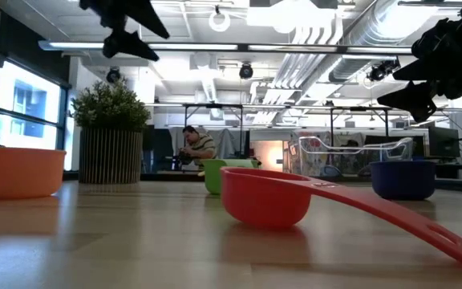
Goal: Nest measuring cups in basket
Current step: Stack the green measuring cup on top of the orange measuring cup
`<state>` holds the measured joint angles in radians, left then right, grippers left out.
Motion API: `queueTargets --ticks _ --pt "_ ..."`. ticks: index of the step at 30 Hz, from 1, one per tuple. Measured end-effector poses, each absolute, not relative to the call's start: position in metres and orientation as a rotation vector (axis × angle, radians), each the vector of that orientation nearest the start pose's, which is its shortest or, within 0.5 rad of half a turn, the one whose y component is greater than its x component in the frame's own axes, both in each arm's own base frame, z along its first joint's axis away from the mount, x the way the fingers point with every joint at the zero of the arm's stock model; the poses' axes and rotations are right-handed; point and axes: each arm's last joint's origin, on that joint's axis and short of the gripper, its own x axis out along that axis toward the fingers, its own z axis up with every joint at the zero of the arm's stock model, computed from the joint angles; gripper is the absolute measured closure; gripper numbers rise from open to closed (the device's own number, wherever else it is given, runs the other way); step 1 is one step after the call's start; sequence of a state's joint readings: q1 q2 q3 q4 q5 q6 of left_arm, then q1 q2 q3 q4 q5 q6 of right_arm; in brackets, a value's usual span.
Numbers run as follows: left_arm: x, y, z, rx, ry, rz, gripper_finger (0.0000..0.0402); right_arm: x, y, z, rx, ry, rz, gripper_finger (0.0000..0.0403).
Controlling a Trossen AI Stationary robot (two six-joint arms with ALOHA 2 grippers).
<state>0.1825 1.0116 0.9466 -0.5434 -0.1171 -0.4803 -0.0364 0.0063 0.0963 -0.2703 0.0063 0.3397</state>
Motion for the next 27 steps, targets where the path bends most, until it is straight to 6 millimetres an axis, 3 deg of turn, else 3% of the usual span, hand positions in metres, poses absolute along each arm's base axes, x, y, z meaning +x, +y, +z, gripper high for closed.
queueTargets --ticks 14,27 --pt "0.274 0.051 0.267 -0.573 0.626 0.457 0.0135 0.090 -0.003 0.170 0.341 0.171 -0.073 0.0119" --pt "0.307 0.043 0.230 -0.609 0.686 0.445 0.0135 0.090 -0.003 0.170 0.341 0.172 -0.073 0.0119"
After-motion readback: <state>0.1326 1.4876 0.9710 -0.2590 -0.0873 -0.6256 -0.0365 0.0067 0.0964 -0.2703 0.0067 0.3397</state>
